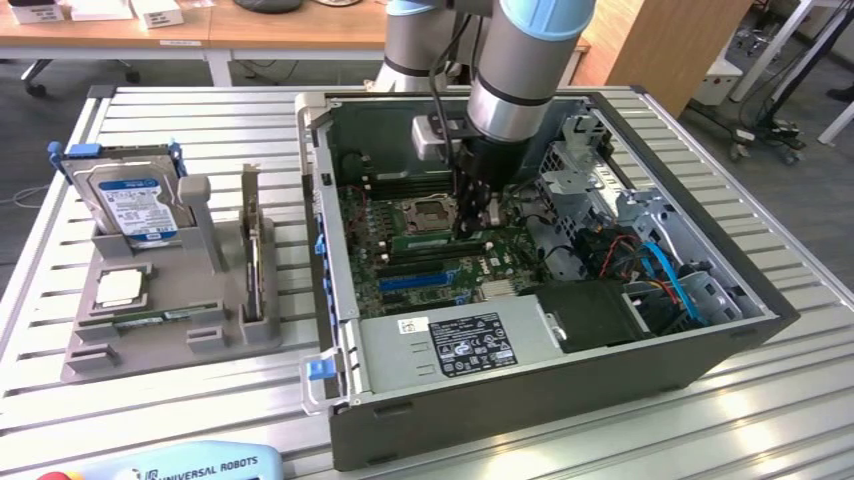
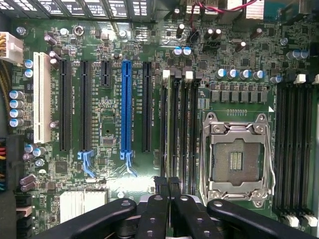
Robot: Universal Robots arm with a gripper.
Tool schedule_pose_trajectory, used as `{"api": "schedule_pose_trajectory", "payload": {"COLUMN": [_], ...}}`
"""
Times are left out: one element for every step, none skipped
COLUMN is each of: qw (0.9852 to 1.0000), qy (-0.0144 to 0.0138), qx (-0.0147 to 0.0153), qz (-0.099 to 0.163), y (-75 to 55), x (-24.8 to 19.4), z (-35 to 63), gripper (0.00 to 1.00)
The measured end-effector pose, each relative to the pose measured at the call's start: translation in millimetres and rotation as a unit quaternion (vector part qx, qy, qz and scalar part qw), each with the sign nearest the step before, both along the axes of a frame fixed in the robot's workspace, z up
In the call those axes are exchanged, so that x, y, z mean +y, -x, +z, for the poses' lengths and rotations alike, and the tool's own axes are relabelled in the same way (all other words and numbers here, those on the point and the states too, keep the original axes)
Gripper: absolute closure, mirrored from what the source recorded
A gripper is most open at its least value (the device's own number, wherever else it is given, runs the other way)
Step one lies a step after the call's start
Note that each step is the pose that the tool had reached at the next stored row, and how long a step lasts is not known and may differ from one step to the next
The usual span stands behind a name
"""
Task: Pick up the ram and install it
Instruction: 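Insert the ram into the slot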
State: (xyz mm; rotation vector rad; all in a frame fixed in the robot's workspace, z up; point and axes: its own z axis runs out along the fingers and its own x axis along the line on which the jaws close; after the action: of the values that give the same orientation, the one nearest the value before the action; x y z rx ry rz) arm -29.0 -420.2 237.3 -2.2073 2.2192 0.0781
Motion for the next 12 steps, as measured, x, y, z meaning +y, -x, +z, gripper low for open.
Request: {"api": "schedule_pose_trajectory", "payload": {"qw": [1.0,1.0,1.0,1.0,1.0,1.0,1.0,1.0,1.0,1.0,1.0,1.0], "qy": [0.0001,0.0001,0.0002,0.0002,0.0,0.0001,0.0001,0.0001,0.0002,0.0002,0.0001,0.0001], "qx": [0.0001,0.0001,0.0001,0.0001,0.0,0.0001,0.0001,0.0001,0.0001,0.0001,0.0,0.0001], "qz": [0.0,0.0,0.0,0.0,0.0,0.0,0.0,0.0,0.0,0.0,0.0,0.0], "y": [0.0,0.0,0.0,0.0,0.0,0.0,0.0,0.0,0.0,0.0,0.1,0.1], "x": [-0.1,-0.1,-0.1,-0.1,0.0,-0.1,-0.1,-0.1,-0.1,-0.1,-0.2,-0.2], "z": [-0.3,-0.3,-0.3,-0.5,-1.0,-1.1,-1.1,-1.1,-1.1,-1.1,-1.2,-1.3], "gripper": [0.89,0.89,0.89,0.89,0.89,0.89,0.89,0.89,0.89,0.89,0.89,0.89]}}
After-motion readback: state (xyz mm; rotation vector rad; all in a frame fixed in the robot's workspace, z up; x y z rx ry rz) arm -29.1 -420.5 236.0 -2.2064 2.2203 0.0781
